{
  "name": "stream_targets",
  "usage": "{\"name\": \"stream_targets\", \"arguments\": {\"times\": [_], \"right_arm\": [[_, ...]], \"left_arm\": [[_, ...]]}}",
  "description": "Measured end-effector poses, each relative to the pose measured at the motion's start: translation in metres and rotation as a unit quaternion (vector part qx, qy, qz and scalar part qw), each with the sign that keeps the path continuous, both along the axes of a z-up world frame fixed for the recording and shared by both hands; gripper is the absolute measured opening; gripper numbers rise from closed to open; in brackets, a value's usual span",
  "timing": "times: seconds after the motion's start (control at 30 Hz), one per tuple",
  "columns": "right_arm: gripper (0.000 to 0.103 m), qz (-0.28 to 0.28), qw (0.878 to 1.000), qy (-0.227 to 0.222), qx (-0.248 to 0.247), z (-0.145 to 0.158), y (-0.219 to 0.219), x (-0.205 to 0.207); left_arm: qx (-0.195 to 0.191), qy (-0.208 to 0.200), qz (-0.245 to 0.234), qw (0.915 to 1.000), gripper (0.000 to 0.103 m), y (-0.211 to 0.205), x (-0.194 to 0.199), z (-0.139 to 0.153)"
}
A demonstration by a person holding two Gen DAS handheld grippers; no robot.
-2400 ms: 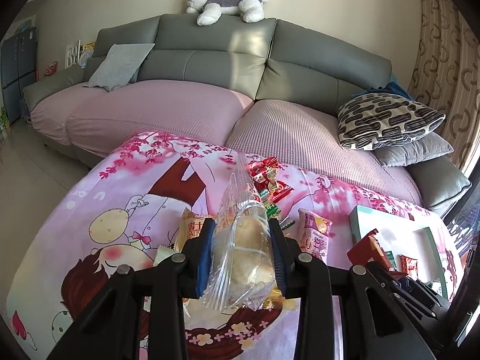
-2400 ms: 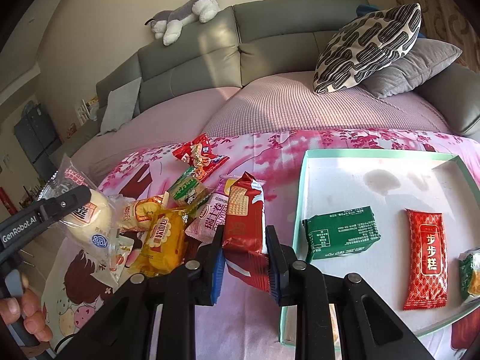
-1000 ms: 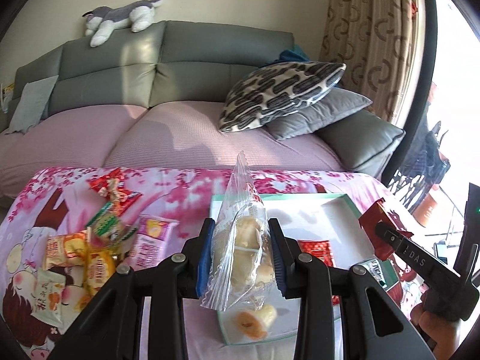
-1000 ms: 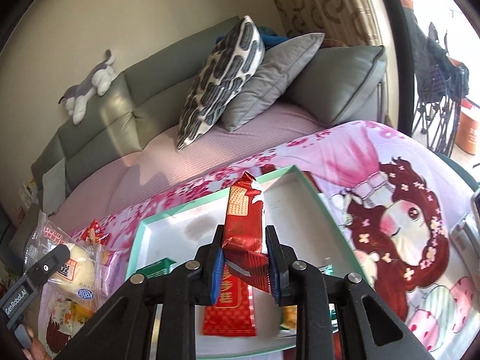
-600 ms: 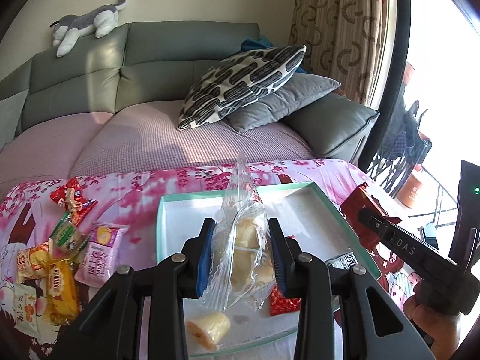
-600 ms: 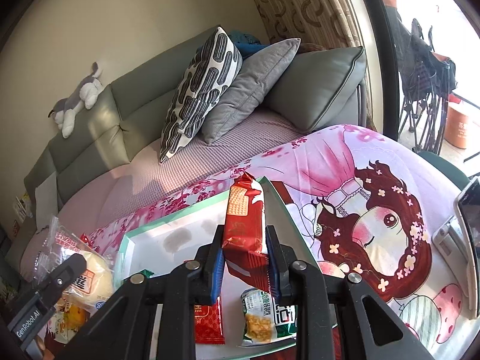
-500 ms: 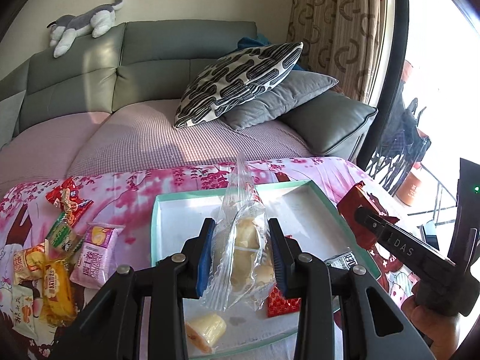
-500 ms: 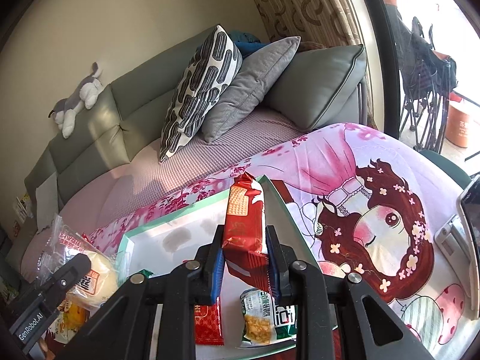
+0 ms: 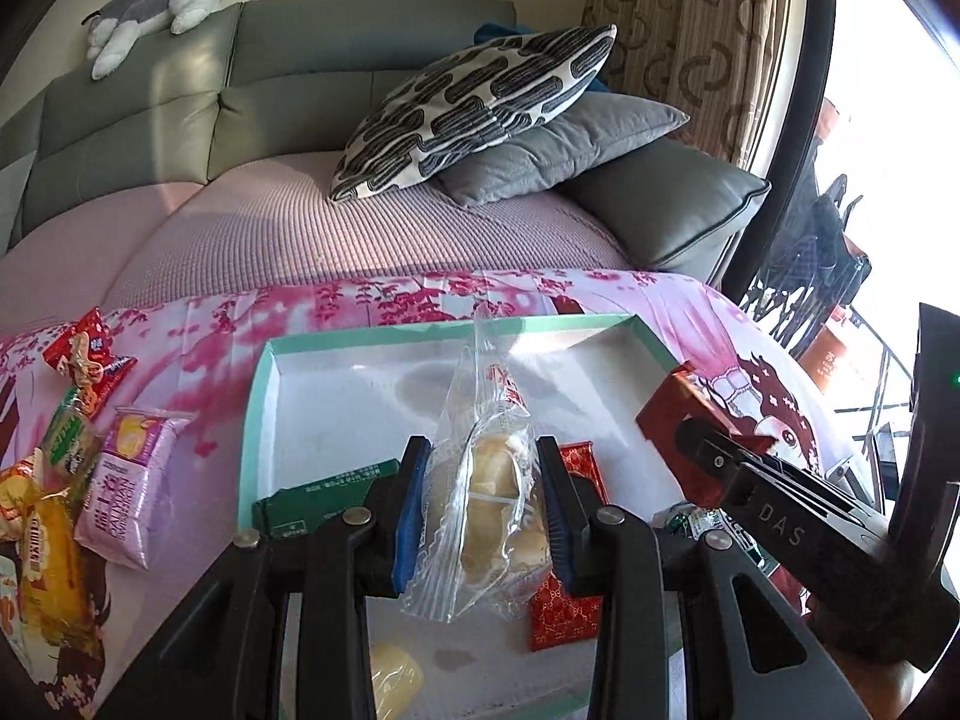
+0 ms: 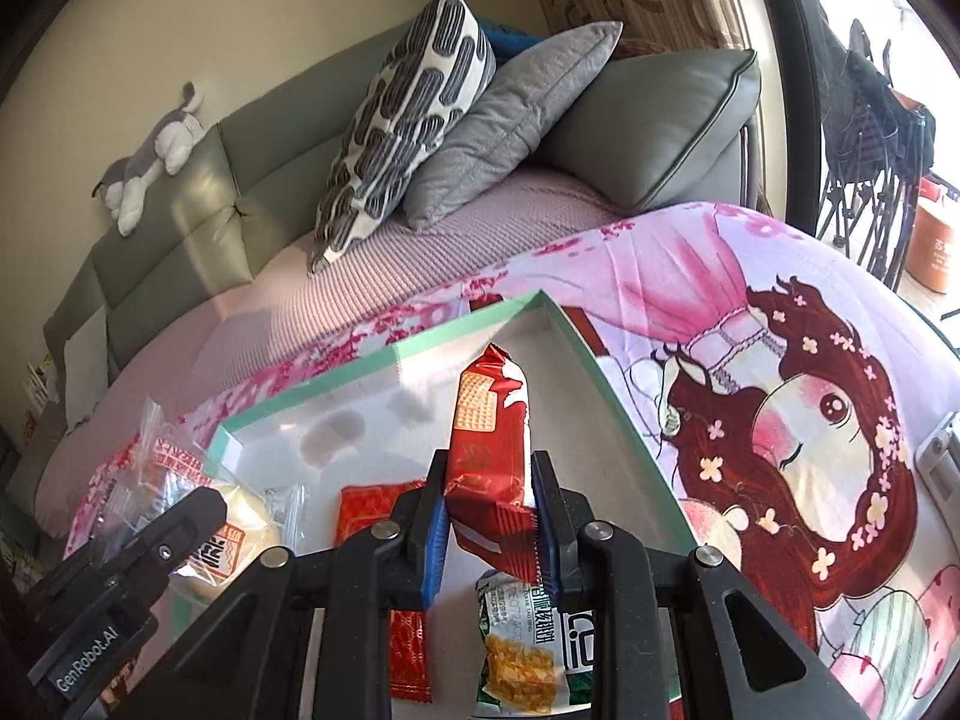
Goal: Organize snacks
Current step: 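Lower both held snacks into the tray and open both grippers, then withdraw both grippers from the tray back over the snack pile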
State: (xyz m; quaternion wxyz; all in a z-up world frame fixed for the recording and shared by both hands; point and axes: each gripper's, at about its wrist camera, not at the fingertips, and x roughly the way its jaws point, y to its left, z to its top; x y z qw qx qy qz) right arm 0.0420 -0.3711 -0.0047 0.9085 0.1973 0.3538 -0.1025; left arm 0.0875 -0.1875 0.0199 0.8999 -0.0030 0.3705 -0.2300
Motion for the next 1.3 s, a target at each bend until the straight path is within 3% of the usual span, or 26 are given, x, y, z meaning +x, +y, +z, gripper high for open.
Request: {"name": "stream_targets", "arguments": {"times": [0.57,0.67,0.73,0.77,0.83,0.9,0.97,1.07,1.3], "right_arm": [[0.027,0.004,1.000,0.011,-0.016,-0.001,0.007,0.006],[0.029,0.005,1.000,0.018,-0.025,0.000,0.009,0.007],[0.031,0.005,0.999,0.023,-0.032,0.000,0.010,0.008],[0.032,0.005,0.999,0.024,-0.033,0.000,0.011,0.008],[0.037,0.004,0.999,0.024,-0.034,0.000,0.011,0.008],[0.059,0.004,0.999,0.023,-0.036,0.001,0.012,0.007],[0.061,0.004,0.999,0.020,-0.037,0.003,0.012,0.007],[0.064,0.006,0.999,0.023,-0.040,0.003,0.013,0.007],[0.090,0.003,0.998,0.029,-0.055,0.002,0.014,0.009]], "left_arm": [[-0.006,0.025,0.007,0.9997,0.038,0.001,0.010,-0.011],[0.001,0.024,0.013,0.9996,0.043,0.001,0.010,-0.010],[0.002,0.026,0.015,0.9996,0.055,0.002,0.010,-0.008],[0.001,0.026,0.016,0.9995,0.057,0.002,0.010,-0.008],[0.003,0.026,0.019,0.9995,0.057,0.004,0.010,-0.006],[0.007,0.028,0.022,0.9994,0.058,0.005,0.010,-0.004],[0.009,0.028,0.024,0.9993,0.058,0.007,0.010,-0.002],[0.016,0.028,0.031,0.9990,0.071,0.010,0.010,0.002],[0.059,0.016,0.059,0.9964,0.074,0.015,0.009,0.009]]}}
